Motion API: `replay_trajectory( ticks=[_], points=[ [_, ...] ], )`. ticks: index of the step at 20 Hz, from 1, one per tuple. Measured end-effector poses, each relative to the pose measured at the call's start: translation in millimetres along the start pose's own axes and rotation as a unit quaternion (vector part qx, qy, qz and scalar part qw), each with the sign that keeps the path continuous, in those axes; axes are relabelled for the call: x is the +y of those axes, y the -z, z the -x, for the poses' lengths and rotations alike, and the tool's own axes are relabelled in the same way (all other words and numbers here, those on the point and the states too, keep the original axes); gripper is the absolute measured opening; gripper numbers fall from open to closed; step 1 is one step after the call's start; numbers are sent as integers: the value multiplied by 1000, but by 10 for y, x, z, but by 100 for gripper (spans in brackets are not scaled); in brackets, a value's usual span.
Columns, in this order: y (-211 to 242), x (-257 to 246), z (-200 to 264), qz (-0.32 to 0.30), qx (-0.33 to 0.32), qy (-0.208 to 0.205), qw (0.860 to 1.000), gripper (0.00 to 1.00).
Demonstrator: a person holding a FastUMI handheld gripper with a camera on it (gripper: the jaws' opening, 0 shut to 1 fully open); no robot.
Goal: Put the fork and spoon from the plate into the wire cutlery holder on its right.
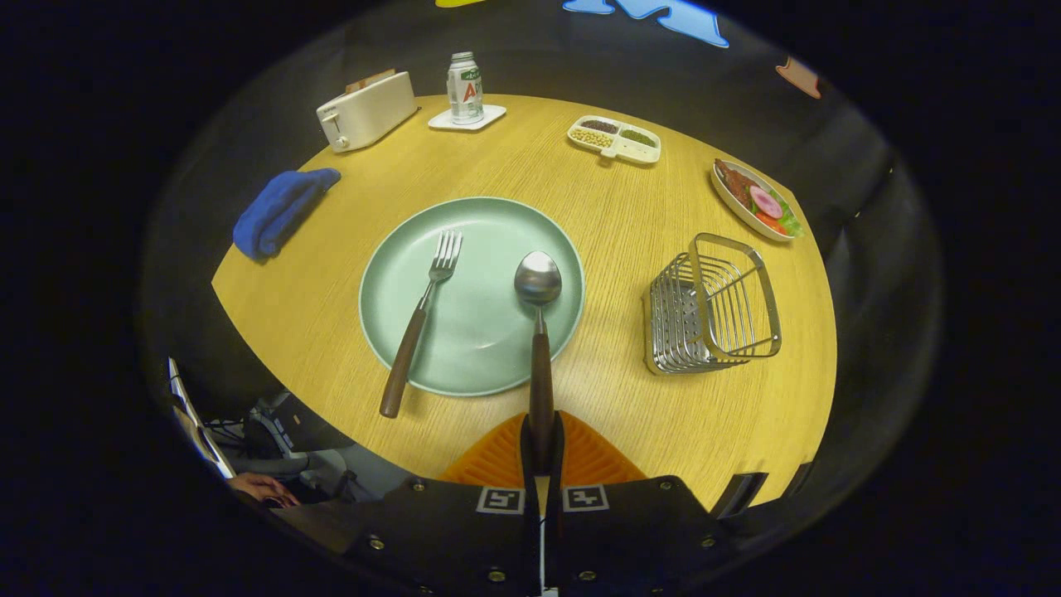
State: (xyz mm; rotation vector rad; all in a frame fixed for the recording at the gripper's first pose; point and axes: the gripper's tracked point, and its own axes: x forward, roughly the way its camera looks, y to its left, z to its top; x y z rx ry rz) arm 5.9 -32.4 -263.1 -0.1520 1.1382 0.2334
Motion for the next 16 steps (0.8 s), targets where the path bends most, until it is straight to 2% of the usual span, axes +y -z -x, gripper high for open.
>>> replay_trajectory(
  ticks=[6, 9, 16],
  points=[
    [64, -63, 428, 11, 32, -30, 999, 2],
    [59, -223, 649, 27, 43, -23, 998, 2],
    [-25, -640, 1014, 17, 48, -14, 999, 2]
  ],
)
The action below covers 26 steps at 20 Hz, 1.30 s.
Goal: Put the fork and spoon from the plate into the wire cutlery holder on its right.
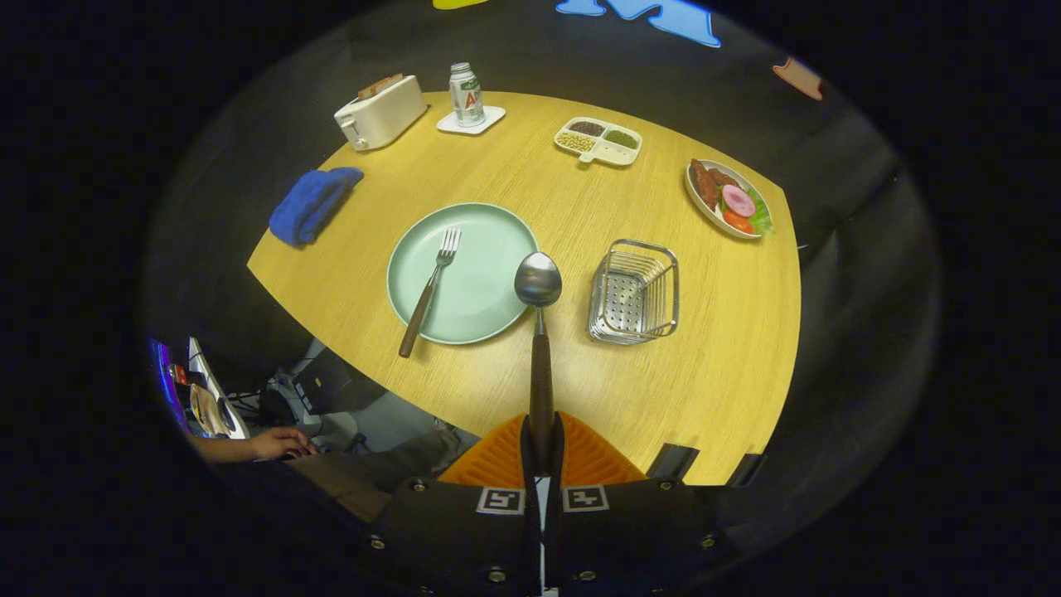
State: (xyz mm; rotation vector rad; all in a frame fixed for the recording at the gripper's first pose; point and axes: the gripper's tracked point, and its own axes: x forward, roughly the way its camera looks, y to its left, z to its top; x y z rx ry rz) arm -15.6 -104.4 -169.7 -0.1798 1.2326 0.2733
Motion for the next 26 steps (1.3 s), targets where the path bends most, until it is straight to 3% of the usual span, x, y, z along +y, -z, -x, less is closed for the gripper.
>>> replay_trajectory(
  ticks=[11, 26],
  points=[
    [31, -483, 225, -31, 15, 19, 999, 2],
    [-79, -683, -446, -67, 104, 17, 992, 3]
  ],
)
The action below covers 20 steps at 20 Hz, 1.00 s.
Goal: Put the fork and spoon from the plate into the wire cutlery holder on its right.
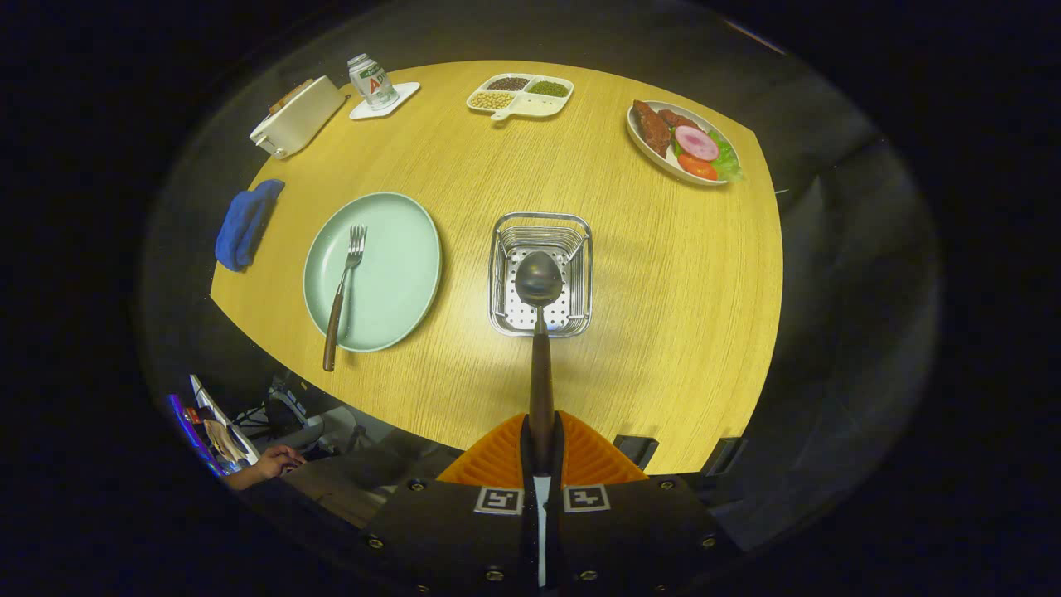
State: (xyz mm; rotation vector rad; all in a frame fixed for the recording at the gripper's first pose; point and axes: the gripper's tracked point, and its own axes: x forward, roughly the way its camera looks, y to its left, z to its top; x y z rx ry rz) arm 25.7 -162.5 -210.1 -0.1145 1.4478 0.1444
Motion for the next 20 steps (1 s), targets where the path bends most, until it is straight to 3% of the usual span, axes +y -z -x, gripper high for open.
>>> replay_trajectory(
  ticks=[6, 10, 12, 13, 20],
  points=[
    [-191, -82, -31, -3, 10, 3, 1000, 10],
    [-261, -246, 137, -9, -12, 28, 999, 15],
    [-244, -246, 289, -20, -30, 24, 999, 37],
    [-216, -210, 368, -30, -38, 14, 999, 41],
    [7, 382, 756, -56, -82, -68, 993, 41]
  ],
)
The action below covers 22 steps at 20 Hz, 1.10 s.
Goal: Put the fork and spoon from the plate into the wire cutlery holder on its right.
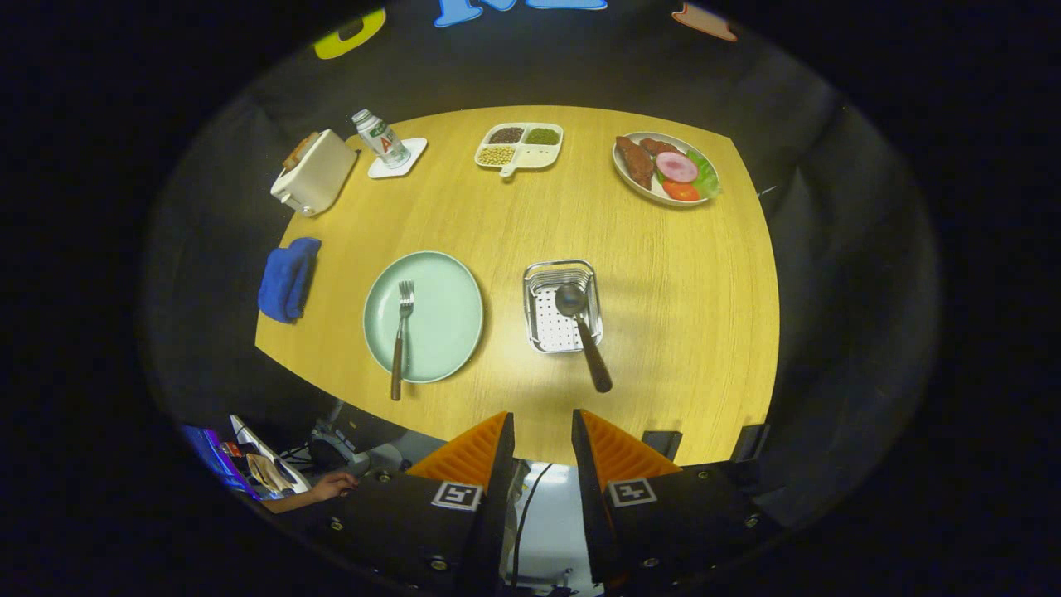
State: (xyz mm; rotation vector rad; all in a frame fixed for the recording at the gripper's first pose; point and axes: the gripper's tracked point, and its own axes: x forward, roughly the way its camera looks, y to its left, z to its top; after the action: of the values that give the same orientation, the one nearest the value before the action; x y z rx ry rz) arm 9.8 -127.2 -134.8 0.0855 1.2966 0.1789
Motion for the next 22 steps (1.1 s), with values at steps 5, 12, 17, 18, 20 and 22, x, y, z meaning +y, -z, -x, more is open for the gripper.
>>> replay_trajectory(
  ticks=[5, 12, 17, 18, 20, 22],
  points=[
    [219, 480, -151, 5, 12, -39, 999, 41],
    [368, 1179, -510, 53, 45, -69, 995, 41],
    [385, 1521, -790, 64, 60, -79, 993, 41],
    [379, 1572, -856, 61, 62, -80, 993, 41],
    [393, 1643, -991, 56, 71, -79, 993, 41],
    [414, 1701, -1117, 48, 80, -78, 993, 41]
  ],
)
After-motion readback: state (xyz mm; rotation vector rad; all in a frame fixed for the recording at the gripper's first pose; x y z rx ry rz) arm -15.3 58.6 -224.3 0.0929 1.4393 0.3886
